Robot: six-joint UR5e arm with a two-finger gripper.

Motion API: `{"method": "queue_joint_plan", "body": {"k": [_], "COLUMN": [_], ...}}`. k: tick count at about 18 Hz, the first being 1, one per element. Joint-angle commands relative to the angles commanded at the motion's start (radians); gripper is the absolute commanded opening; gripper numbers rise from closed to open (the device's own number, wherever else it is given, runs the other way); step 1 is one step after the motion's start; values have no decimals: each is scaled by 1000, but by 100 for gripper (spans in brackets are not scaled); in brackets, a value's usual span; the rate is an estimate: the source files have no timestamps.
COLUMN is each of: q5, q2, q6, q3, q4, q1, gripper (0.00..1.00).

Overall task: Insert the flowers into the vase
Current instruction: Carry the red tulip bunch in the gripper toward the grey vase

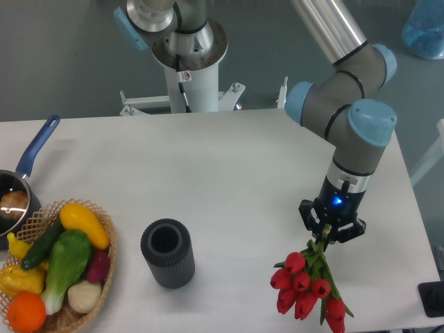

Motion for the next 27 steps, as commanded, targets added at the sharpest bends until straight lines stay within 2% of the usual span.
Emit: {"method": "queue_joint_plan", "body": {"k": [6, 11, 13, 15, 18, 23, 27], "q5": [-21, -118, -156, -242, -414, -598, -661], "q2": [2, 8, 37, 54, 78, 121, 149], "q6": [-6, -9, -17, -47, -51, -52, -52], "q3": [2, 3, 5, 5, 8, 6, 0], "q4": [0, 0, 0, 0, 35, 35, 35], "q1": [0, -2, -5, -6, -6, -15, -49], "gripper": [20, 20, 20, 20, 20, 20, 20]}}
